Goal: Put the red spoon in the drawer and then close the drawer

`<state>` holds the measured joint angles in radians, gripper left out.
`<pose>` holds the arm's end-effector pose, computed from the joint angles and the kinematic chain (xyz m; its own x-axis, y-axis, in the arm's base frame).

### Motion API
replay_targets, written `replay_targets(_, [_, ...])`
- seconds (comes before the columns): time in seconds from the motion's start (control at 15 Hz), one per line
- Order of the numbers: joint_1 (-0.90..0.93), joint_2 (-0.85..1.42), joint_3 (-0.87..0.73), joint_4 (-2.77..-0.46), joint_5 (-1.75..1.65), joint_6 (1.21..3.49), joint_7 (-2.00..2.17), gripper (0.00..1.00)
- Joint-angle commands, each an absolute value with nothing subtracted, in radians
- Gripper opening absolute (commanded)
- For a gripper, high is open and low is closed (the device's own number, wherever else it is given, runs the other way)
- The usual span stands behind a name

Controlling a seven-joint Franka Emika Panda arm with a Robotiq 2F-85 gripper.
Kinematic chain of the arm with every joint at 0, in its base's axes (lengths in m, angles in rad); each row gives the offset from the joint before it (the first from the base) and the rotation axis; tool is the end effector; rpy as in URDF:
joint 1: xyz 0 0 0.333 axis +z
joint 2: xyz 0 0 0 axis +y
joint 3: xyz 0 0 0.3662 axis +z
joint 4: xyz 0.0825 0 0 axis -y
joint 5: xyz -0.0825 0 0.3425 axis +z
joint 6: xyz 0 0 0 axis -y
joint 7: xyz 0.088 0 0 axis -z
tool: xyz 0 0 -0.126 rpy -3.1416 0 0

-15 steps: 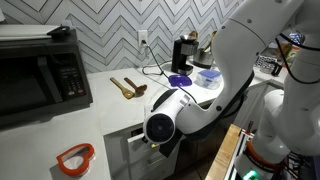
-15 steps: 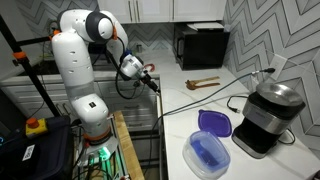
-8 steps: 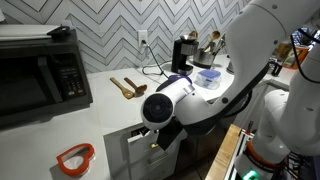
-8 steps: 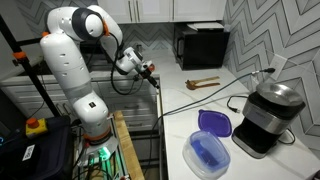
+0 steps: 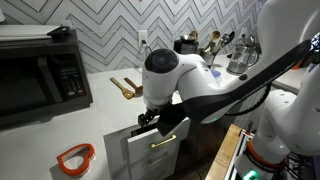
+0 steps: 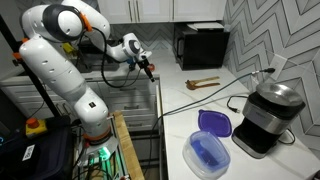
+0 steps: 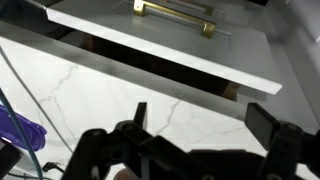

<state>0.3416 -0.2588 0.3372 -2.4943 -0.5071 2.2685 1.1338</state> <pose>0.3230 0.2416 0.4384 0.9225 -0.0745 0.3786 -0.1811 -0.9500 0.2543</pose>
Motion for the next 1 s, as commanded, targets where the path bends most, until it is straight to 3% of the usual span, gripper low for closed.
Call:
replay_targets(0.0, [0.339, -0.389, 0.34, -2.527, -0.324, 2.215, 1.046, 1.0])
replay_targets(0.67, [0.308, -0.643, 0.338, -2.478, -0.147, 1.846, 0.903, 1.0])
replay_targets(0.93, [0.272, -0.643, 0.364, -2.465, -0.157, 1.852, 0.909, 1.0])
